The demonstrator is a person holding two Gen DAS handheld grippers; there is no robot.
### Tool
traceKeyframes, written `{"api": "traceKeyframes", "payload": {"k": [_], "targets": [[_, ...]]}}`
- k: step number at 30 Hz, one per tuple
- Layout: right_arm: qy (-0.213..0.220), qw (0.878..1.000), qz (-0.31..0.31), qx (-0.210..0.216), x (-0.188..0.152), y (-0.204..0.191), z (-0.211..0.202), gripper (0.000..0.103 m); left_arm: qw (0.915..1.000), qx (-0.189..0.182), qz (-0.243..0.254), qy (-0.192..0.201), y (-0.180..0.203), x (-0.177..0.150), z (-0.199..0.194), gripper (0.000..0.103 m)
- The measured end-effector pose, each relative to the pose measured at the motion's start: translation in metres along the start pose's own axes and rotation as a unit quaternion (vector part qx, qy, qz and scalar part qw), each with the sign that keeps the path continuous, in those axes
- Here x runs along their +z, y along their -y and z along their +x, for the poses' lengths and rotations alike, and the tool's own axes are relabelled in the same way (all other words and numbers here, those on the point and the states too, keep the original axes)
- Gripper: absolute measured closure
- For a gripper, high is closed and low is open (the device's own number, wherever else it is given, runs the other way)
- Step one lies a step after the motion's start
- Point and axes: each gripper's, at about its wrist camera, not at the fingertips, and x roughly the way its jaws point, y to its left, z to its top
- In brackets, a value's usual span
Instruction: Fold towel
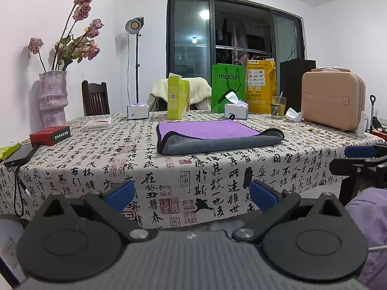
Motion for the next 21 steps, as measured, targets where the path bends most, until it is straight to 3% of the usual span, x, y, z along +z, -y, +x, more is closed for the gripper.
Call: {"api": "traceKeyframes", "payload": {"k": [21], "targets": [[-0.001,1.000,-0.001,0.001,-0.0013,-0.0029,0.0001,0.000,1.0000,0.000,0.001,0.000,0.0007,-0.0006,0.0003,0.000]]}}
